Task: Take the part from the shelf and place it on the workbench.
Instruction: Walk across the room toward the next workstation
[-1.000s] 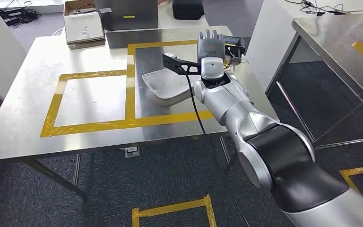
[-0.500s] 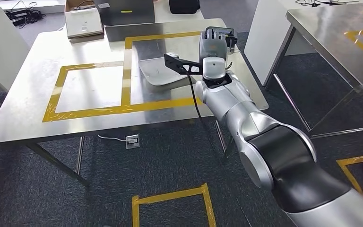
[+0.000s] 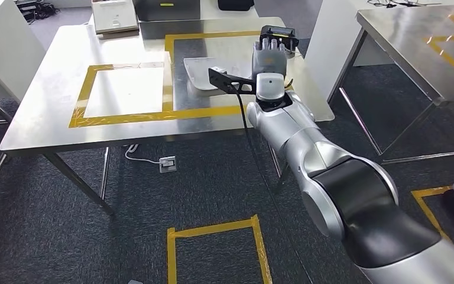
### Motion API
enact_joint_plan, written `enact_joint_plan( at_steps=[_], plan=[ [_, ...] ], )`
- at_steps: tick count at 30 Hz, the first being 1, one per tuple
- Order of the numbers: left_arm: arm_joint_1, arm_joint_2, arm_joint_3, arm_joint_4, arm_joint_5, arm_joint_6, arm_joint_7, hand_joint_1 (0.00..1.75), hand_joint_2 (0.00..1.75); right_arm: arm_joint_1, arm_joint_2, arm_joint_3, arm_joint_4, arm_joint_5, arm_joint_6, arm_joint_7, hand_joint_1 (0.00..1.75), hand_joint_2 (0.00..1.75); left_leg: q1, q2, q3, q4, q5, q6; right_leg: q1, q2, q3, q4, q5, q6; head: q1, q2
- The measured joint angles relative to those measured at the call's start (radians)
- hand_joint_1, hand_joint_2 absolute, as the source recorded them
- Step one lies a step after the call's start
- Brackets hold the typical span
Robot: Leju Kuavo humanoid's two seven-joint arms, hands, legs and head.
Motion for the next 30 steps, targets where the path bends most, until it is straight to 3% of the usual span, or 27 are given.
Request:
enact_joint_plan(
  at_steps=[2, 3, 5, 6, 7, 9, 10, 11, 12, 13, 14, 16, 18, 20, 21, 23, 25, 26, 27, 28, 29, 30],
  plan=[
    [0.0, -0.001, 0.0, 0.0, 0.0, 0.0, 0.0, 0.0, 0.0, -0.004, 0.001, 0.0, -0.001, 0.0, 0.0, 0.001, 0.0, 1.75, 0.002, -0.001, -0.007, -0.003, 0.018, -0.011, 0.009, 0.001, 0.064, -0.1, -0.015, -0.014, 0.002, 0.0],
    [-0.001, -0.002, 0.0, 0.0, 0.0, 0.0, 0.0, 0.0, 0.0, -0.007, 0.001, 0.0, -0.001, 0.0, 0.0, 0.001, 0.0, 1.75, 0.003, -0.001, -0.007, -0.007, 0.027, -0.018, 0.012, 0.001, 0.069, -0.117, -0.019, -0.019, 0.004, 0.0],
    [0.001, -0.002, 0.0, 0.0, 0.0, 0.0, -0.002, 0.0, 0.0, -0.01, 0.001, 0.0, -0.001, 0.0, 0.001, 0.001, 0.0, 1.75, 0.004, -0.003, -0.009, -0.016, 0.039, -0.032, 0.012, -0.001, 0.06, -0.126, 0.003, -0.032, 0.008, 0.0],
    [0.002, -0.003, 0.0, 0.0, 0.001, 0.0, -0.002, 0.0, 0.0, -0.01, 0.001, 0.0, -0.001, 0.0, 0.001, 0.001, 0.0, 1.75, 0.004, -0.004, -0.016, -0.007, 0.023, -0.037, 0.009, -0.002, 0.054, -0.133, 0.018, -0.038, 0.007, 0.0],
    [0.002, -0.002, 0.0, 0.0, 0.001, 0.0, -0.002, 0.0, 0.0, -0.011, 0.002, 0.0, -0.001, 0.0, 0.002, 0.002, 0.0, 1.75, 0.004, -0.004, -0.027, 0.019, -0.011, -0.043, 0.005, -0.004, 0.046, -0.14, 0.035, -0.044, 0.006, 0.0],
    [0.003, -0.002, 0.0, 0.0, 0.001, 0.0, -0.003, 0.0, 0.0, -0.011, 0.003, 0.0, -0.001, 0.0, 0.003, 0.002, 0.0, 1.75, 0.008, -0.003, -0.056, 0.128, -0.112, -0.052, 0.001, -0.004, 0.021, -0.144, 0.063, -0.049, 0.004, 0.0],
    [0.002, -0.002, 0.0, 0.0, 0.001, 0.0, -0.003, 0.0, 0.0, -0.01, 0.003, 0.0, -0.001, 0.0, 0.004, 0.002, 0.0, 1.75, 0.009, -0.003, -0.067, 0.193, -0.147, -0.056, 0.0, -0.004, 0.004, -0.142, 0.075, -0.048, 0.004, 0.0],
    [0.002, -0.002, 0.0, 0.0, 0.001, 0.0, -0.003, 0.0, 0.0, -0.008, 0.003, 0.0, -0.001, 0.0, 0.005, 0.002, 0.0, 1.75, 0.01, -0.002, -0.068, 0.242, -0.16, -0.059, 0.0, -0.004, -0.013, -0.139, 0.086, -0.047, 0.004, 0.0],
    [0.002, -0.001, 0.0, 0.0, 0.002, 0.0, -0.004, 0.0, 0.0, -0.006, 0.003, 0.0, -0.001, 0.0, 0.006, 0.002, 0.0, 1.75, 0.011, -0.002, -0.057, 0.264, -0.153, -0.06, 0.0, -0.005, -0.03, -0.135, 0.096, -0.045, 0.004, 0.0],
    [0.002, -0.001, 0.0, 0.0, 0.002, 0.0, -0.004, 0.0, 0.0, -0.005, 0.003, 0.0, -0.001, 0.0, 0.008, 0.002, 0.0, 1.75, 0.011, -0.002, -0.029, 0.25, -0.132, -0.061, -0.001, -0.005, -0.047, -0.13, 0.106, -0.042, 0.004, 0.0],
    [0.002, -0.001, 0.0, 0.0, 0.002, 0.0, -0.005, 0.0, 0.0, -0.005, 0.002, 0.0, -0.001, 0.0, 0.009, 0.002, 0.0, 1.75, 0.012, -0.002, 0.016, 0.203, -0.112, -0.061, -0.002, -0.005, -0.062, -0.125, 0.115, -0.038, 0.004, 0.0],
    [-0.001, -0.001, 0.0, -0.001, 0.003, 0.0, -0.006, 0.0, 0.0, -0.007, 0.002, 0.0, -0.001, 0.0, 0.009, 0.002, 0.0, 1.75, 0.008, -0.004, 0.111, 0.078, -0.119, -0.054, -0.002, -0.006, -0.085, -0.116, 0.131, -0.027, 0.005, 0.0],
    [-0.002, -0.001, 0.0, -0.002, 0.003, 0.0, -0.007, 0.0, 0.0, -0.01, 0.001, 0.0, -0.002, 0.0, 0.009, 0.002, 0.0, 1.75, 0.003, -0.007, 0.145, 0.013, -0.141, -0.036, -0.002, -0.007, -0.095, -0.114, 0.148, -0.014, 0.006, 0.0],
    [-0.002, -0.002, 0.0, -0.001, 0.003, 0.0, -0.008, 0.0, 0.0, -0.009, 0.0, 0.0, -0.002, 0.0, 0.009, 0.002, 0.0, 1.75, 0.002, -0.007, 0.134, 0.008, -0.126, -0.017, -0.004, -0.006, -0.098, -0.118, 0.162, -0.001, 0.006, 0.0],
    [-0.003, -0.002, 0.0, -0.001, 0.003, 0.0, -0.008, 0.0, 0.0, -0.008, -0.001, 0.0, -0.001, 0.0, 0.009, 0.002, 0.0, 1.75, 0.003, -0.006, 0.127, 0.007, -0.115, -0.008, -0.005, -0.005, -0.105, -0.11, 0.147, 0.005, 0.007, 0.0],
    [-0.004, -0.002, 0.0, -0.002, 0.003, 0.0, -0.009, 0.0, 0.0, -0.008, -0.005, 0.0, 0.0, 0.0, 0.009, 0.002, 0.0, 1.75, 0.005, -0.002, 0.104, 0.004, -0.089, 0.005, -0.006, -0.003, -0.132, -0.038, 0.065, 0.014, 0.009, 0.0],
    [-0.004, -0.002, 0.0, -0.002, 0.006, 0.0, -0.009, 0.0, 0.0, -0.007, -0.006, 0.0, 0.0, 0.0, 0.008, 0.001, 0.0, 1.75, 0.004, -0.002, 0.072, 0.004, -0.064, 0.011, -0.006, -0.002, -0.163, 0.091, -0.03, 0.018, 0.01, 0.0],
    [-0.003, -0.002, 0.0, -0.002, 0.008, 0.0, -0.009, 0.0, 0.0, -0.005, -0.006, 0.0, 0.001, 0.0, 0.008, 0.001, 0.0, 1.75, 0.003, -0.002, 0.055, 0.005, -0.051, 0.011, -0.005, -0.002, -0.169, 0.145, -0.048, 0.018, 0.01, 0.0],
    [-0.003, -0.002, 0.0, -0.002, 0.01, 0.0, -0.009, 0.0, 0.0, -0.004, -0.006, 0.0, 0.002, 0.0, 0.009, 0.001, 0.0, 1.75, 0.002, -0.002, 0.039, 0.005, -0.038, 0.011, -0.004, -0.002, -0.162, 0.173, -0.042, 0.017, 0.01, 0.0],
    [-0.003, -0.002, 0.0, -0.002, 0.012, 0.0, -0.009, 0.0, 0.0, -0.003, -0.006, 0.0, 0.002, 0.0, 0.009, 0.001, 0.0, 1.75, 0.001, -0.002, 0.023, 0.006, -0.025, 0.01, -0.003, -0.002, -0.138, 0.168, -0.019, 0.012, 0.01, 0.0],
    [-0.003, -0.002, 0.0, -0.002, 0.013, 0.0, -0.009, 0.0, 0.0, -0.003, -0.005, 0.0, 0.002, 0.0, 0.008, 0.001, 0.0, 1.75, 0.0, -0.002, 0.008, 0.006, -0.013, 0.009, -0.001, -0.002, -0.095, 0.128, 0.006, 0.006, 0.01, 0.0],
    [-0.003, -0.003, 0.0, -0.002, 0.014, 0.0, -0.009, 0.0, 0.0, -0.005, -0.005, 0.0, 0.001, 0.0, 0.008, 0.001, 0.0, 1.75, -0.002, -0.002, -0.005, 0.007, -0.001, 0.006, 0.003, -0.002, -0.04, 0.06, 0.011, -0.003, 0.01, 0.0]
  ],
)
